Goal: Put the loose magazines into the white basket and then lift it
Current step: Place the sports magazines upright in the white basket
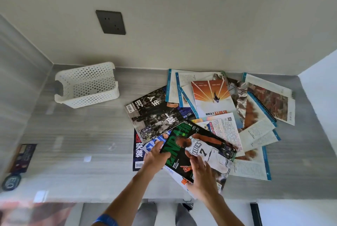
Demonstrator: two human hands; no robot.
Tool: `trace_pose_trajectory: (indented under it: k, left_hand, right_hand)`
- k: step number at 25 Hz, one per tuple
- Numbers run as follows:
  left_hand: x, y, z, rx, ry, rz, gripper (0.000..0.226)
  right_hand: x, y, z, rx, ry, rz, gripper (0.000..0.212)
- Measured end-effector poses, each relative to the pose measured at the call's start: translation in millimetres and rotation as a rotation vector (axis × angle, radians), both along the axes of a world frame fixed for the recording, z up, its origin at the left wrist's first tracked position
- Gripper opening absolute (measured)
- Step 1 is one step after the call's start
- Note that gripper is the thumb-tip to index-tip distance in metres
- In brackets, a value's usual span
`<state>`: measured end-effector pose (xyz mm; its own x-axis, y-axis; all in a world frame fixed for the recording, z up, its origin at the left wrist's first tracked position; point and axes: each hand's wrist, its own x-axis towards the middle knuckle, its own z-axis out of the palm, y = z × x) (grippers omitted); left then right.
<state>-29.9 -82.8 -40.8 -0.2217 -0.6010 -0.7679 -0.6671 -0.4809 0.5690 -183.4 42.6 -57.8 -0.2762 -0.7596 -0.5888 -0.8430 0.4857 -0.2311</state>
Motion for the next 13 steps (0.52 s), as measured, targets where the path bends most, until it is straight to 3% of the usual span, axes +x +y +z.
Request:
trace_pose_trajectory:
  k: [3, 6, 8, 11, 13]
  left_hand:
    - [-6, 8, -10, -0.033, -0.132, -0.065, 0.053]
    - [-12, -2, -9, 0.058, -0.163, 0.062, 0.029]
    - [-24, -5, -7, 0.099, -0.123, 0.066, 0.021]
    - [-50, 2, 9, 0.213, 0.066, 0.252, 0.023]
    - [-56, 2, 26, 0.266, 0.167, 0.33, 0.023]
  right_hand:
    - [-2, 15, -15, 0.03, 0.038, 0.096, 0.104]
    - [-17, 27, -18, -0.002, 0.026, 0.151, 0.103]
    - [-30, 32, -16, -0.022, -0.012, 0.174, 0.103]
    - [-35, 30, 2, -0.123, -0.073, 0.142, 0.104]
    - [-39, 30, 18, -0.299, -0.071, 0.091, 0.088]
